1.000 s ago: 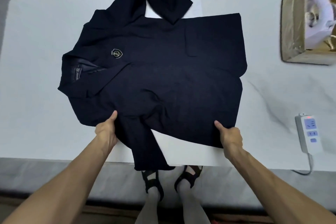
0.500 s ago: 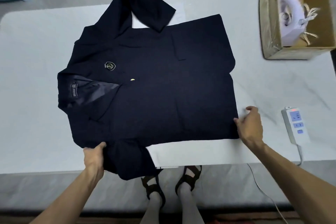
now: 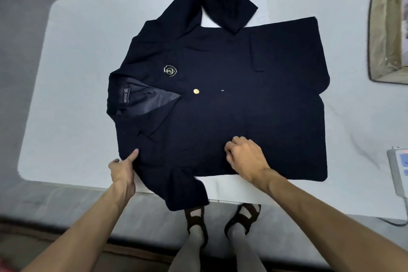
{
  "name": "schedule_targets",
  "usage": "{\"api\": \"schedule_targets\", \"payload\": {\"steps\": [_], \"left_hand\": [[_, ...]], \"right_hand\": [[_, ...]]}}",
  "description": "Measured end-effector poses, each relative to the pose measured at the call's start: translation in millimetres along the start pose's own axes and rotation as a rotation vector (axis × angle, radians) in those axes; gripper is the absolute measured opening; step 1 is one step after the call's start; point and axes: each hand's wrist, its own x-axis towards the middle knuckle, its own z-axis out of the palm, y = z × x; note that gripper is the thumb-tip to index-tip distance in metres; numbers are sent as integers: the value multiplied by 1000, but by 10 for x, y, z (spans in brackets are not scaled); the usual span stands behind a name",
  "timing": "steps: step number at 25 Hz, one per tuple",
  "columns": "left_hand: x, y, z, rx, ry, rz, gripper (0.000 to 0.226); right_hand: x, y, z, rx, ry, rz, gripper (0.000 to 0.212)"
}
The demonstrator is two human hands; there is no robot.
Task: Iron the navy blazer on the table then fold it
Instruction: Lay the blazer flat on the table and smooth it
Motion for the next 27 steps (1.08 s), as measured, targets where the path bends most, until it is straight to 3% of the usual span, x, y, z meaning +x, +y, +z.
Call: {"api": "schedule_targets", "payload": {"steps": [2, 6, 8, 10, 11, 13, 16, 17, 19, 22, 25, 27], "left_hand": [[187, 219, -91, -23, 40, 53, 77], [734, 669, -115, 148, -133, 118, 79], [960, 822, -99, 257, -251, 139, 58], [1086, 872, -71, 223, -326, 210, 21], [1096, 867, -76, 202, -302, 295, 13], [1076, 797, -131, 231, -196, 417, 18], [1198, 653, -250, 523, -39, 412, 30], [1272, 674, -275, 596, -5, 479, 39], [1393, 875, -201, 698, 60, 790, 51], [1604, 1398, 267, 913, -10, 1199, 59], [1965, 1552, 671, 1265, -131, 1338, 70], [2168, 1471, 721, 1381, -158, 1358, 70]], "right_hand": [[410, -291, -214, 105, 49, -44, 25], [1382, -1054, -395, 149, 54, -186, 37], [1814, -1378, -332, 57, -58, -237, 50], [2153, -1619, -203, -66, -157, -290, 46], [2236, -1687, -140, -80, -153, -299, 40], [2229, -1706, -7, -27, -80, -272, 33], [2196, -1624, 12, 26, -15, -241, 39], [2329, -1596, -22, 25, 95, -231, 44], [2709, -1585, -147, 16, 291, -168, 52], [3129, -1570, -82, -144, 161, -130, 63], [3153, -1571, 209, -297, 89, -208, 66], [3140, -1497, 113, -209, 123, -293, 57]]}}
